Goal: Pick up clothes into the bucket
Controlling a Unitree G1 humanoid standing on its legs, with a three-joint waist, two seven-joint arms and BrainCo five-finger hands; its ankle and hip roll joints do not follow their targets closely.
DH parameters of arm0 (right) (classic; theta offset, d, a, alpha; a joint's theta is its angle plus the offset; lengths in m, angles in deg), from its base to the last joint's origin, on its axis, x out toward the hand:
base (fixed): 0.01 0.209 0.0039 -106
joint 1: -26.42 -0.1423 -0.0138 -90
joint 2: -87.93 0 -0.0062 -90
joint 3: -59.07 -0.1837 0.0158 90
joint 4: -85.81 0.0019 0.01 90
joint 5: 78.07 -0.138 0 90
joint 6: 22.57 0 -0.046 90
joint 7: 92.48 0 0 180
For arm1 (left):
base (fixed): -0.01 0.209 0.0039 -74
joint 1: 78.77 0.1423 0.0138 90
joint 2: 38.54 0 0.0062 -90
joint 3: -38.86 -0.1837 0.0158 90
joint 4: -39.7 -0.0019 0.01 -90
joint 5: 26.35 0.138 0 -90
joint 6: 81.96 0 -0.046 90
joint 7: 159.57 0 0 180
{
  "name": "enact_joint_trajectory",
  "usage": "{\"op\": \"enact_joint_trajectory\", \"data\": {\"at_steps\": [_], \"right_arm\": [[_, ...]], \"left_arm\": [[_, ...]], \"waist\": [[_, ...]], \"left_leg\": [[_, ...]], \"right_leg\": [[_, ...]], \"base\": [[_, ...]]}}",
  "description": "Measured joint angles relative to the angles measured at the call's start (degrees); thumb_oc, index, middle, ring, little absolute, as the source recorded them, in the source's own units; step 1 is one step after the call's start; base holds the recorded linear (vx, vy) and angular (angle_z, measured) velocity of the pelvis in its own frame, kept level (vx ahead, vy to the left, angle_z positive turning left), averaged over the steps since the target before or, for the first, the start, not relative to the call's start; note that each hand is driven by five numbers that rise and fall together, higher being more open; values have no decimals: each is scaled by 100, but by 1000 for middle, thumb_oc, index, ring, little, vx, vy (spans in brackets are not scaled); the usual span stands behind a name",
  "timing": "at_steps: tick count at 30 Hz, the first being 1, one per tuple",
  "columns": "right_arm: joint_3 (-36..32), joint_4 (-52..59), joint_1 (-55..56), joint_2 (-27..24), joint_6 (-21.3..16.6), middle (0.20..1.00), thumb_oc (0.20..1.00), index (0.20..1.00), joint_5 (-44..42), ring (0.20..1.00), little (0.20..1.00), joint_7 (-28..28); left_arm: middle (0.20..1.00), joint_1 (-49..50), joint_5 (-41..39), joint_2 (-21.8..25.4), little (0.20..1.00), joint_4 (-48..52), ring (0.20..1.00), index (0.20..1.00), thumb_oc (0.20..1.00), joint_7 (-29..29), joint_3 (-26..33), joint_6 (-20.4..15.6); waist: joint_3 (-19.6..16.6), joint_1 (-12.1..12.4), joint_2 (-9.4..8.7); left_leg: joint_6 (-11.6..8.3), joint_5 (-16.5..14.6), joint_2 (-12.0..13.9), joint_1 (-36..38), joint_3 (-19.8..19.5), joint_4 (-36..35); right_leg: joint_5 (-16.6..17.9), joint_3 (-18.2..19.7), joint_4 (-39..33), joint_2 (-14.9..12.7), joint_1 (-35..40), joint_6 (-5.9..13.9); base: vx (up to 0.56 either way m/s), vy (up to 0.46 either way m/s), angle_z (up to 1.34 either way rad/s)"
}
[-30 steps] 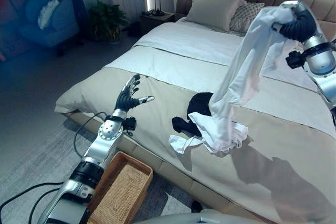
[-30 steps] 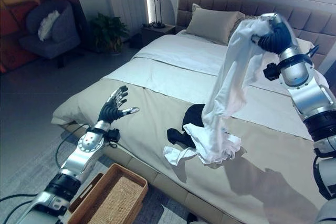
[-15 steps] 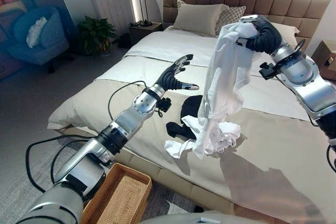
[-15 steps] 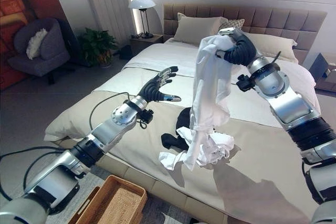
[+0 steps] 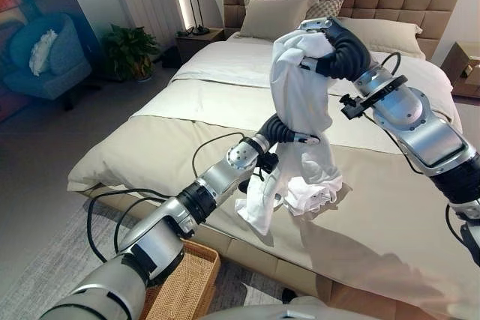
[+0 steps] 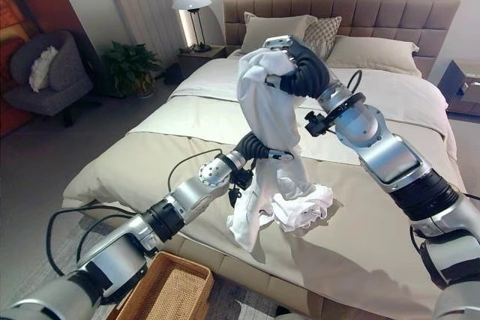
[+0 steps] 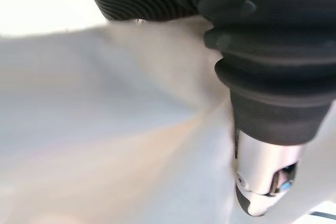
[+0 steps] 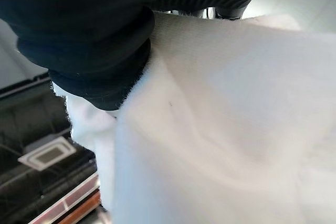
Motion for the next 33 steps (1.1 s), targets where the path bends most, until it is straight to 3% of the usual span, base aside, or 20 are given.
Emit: {"op": "enact_joint_trajectory", "data": {"at_steps": [5,6,7,12,13,14,17,21,28,33], "right_arm": [[3,5,-7,21,-9,200,200,200,-201,200,200,-75],[8,5,-6,30,-14,200,200,200,-201,200,200,-79],[9,2,-6,35,-26,200,200,200,-203,200,200,-82],[5,2,-1,38,-66,200,200,200,-205,200,200,-82],[3,2,-1,38,-66,520,520,520,-203,520,520,-82],[-27,1,28,54,-70,1000,1000,1000,-198,1000,1000,-80],[-256,23,242,138,-87,1000,1000,1000,-173,1000,1000,-65],[-1203,92,1197,338,-100,1000,1000,1000,63,1000,1000,105],[-2216,-44,2372,680,-99,1000,1000,1000,153,1000,1000,315],[-2979,-510,3264,1308,-60,1000,1000,1000,149,1000,1000,435]], "left_arm": [[1000,-189,-1202,423,1000,703,1000,1000,1000,465,-575,229],[642,-190,-1318,474,642,799,642,642,642,517,-616,242],[206,-189,-1497,514,206,879,206,206,206,610,-634,254],[200,-175,-1643,613,200,882,200,200,200,629,-639,263],[200,-164,-1643,615,200,879,200,200,200,616,-634,262],[200,-111,-1635,608,200,871,200,200,200,594,-593,263],[200,171,-1540,548,200,871,200,200,200,478,-351,256],[200,1059,-1106,215,200,867,200,200,200,31,562,219],[200,1625,-98,901,200,979,200,200,200,-432,1393,193],[200,2074,669,1241,200,1416,200,200,200,-544,2186,128]], "waist": [[17,-33,21],[17,-43,21],[18,-54,20],[24,-94,13],[25,-92,11],[26,-86,9],[36,-71,-6],[86,64,-69],[148,125,-160],[173,295,-179]], "left_leg": [[-3,-2,1,-6,-1,-13],[-3,-3,0,-7,-2,-15],[-3,-3,-3,-7,-5,-18],[-4,-4,-3,-7,-11,-23],[-4,-4,-2,-10,-16,-22],[-4,-4,-1,-12,-24,-22],[-4,-4,0,-17,-41,-19],[-5,-6,6,-14,-66,-11],[-2,-3,3,-74,-172,-15],[0,0,5,-95,-216,-20]], "right_leg": [[-1,-8,0,0,-8,0],[-1,-10,0,-1,-9,0],[-2,-15,0,-4,-9,0],[-3,-24,0,-6,-7,0],[-3,-30,0,-6,-7,0],[-4,-38,0,-5,-3,-1],[-6,-50,1,-5,2,0],[-16,-67,4,-4,11,-7],[-28,-186,2,-23,10,-25],[-40,-223,1,-26,5,-19]], "base": [[0,0,0],[0,0,0],[0,0,0],[0,0,0],[0,0,0],[0,0,0],[-5,2,1],[-2,-1,1],[9,12,8],[7,14,4]]}}
